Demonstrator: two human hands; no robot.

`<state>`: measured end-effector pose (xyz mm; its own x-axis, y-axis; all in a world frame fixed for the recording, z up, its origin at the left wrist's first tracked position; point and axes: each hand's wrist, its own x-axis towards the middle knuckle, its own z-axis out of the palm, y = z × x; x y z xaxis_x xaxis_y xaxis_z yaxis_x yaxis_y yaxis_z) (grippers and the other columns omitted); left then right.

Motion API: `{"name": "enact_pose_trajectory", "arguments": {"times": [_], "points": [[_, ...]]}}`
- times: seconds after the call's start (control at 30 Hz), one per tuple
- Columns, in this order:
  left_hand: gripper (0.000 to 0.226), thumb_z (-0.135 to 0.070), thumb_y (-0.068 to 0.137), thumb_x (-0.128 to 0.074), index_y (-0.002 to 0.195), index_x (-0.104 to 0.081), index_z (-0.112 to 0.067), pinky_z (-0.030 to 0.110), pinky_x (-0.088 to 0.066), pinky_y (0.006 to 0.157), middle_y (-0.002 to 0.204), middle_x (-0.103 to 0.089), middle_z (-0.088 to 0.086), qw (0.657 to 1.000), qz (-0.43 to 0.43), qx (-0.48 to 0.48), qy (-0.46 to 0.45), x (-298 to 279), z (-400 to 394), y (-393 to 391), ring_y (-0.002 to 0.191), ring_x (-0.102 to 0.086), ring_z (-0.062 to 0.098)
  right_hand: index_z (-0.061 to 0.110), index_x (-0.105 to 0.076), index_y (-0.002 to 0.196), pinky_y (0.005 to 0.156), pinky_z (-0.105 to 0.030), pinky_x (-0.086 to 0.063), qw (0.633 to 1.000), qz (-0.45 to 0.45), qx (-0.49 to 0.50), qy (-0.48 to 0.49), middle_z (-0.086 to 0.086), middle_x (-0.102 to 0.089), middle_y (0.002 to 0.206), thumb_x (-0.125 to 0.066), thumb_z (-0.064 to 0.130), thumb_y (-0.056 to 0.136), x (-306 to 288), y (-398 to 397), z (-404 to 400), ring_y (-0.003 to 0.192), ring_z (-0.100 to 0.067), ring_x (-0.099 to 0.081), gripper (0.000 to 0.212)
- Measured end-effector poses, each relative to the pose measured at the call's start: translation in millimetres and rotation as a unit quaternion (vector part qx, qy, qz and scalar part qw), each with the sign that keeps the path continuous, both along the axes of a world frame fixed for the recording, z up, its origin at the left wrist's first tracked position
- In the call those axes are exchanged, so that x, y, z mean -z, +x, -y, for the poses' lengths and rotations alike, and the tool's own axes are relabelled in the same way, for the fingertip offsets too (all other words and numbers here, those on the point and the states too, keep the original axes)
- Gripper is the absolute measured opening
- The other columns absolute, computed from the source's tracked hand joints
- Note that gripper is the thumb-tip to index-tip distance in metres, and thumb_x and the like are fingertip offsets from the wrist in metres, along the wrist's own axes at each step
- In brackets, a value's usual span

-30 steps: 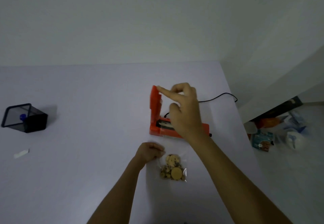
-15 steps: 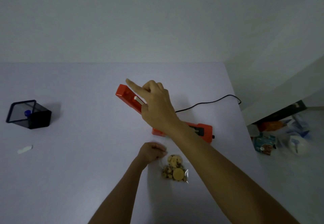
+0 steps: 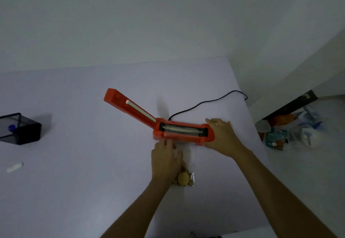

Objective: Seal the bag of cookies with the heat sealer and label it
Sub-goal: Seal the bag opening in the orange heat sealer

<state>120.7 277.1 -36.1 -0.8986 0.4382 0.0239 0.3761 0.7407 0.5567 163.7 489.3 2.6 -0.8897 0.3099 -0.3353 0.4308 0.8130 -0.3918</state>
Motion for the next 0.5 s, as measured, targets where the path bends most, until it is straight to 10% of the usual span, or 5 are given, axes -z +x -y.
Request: {"name": "enact_pose_trajectory", "arguments": {"times": [0.37,0.5], "points": [[0.042,-0.050,0.058,-0.081,0.044,-0.053,-0.022,0.018,-0.027,0.043,0.036,-0.046,-0.006,0.960,-0.051,0.161,-0.226,1.6,-63.1,10.1,0.030,-0.039,0.011,0.010,-0.045,0.139,0.107,-0.048,-0.033,0.997,-0.074,0.005,0.006,-0.010,-0.053,0.133,-0.084,0.035,0.064,24.5,3.5,-3.9,0.124,-0.029,-0.046,0.088],[0.021,-0.034,0.080,-0.070,0.063,-0.062,-0.024,0.022,-0.035,0.047,0.055,-0.060,-0.008,0.922,-0.031,0.221,-0.318,2.7,-65.7,11.4,0.048,-0.056,0.009,0.016,-0.038,0.143,0.113,-0.056,-0.022,0.998,-0.056,0.018,-0.012,-0.007,-0.046,0.142,-0.082,0.036,0.067,27.8,5.0,-4.8,0.138,-0.030,-0.031,0.090]]}}
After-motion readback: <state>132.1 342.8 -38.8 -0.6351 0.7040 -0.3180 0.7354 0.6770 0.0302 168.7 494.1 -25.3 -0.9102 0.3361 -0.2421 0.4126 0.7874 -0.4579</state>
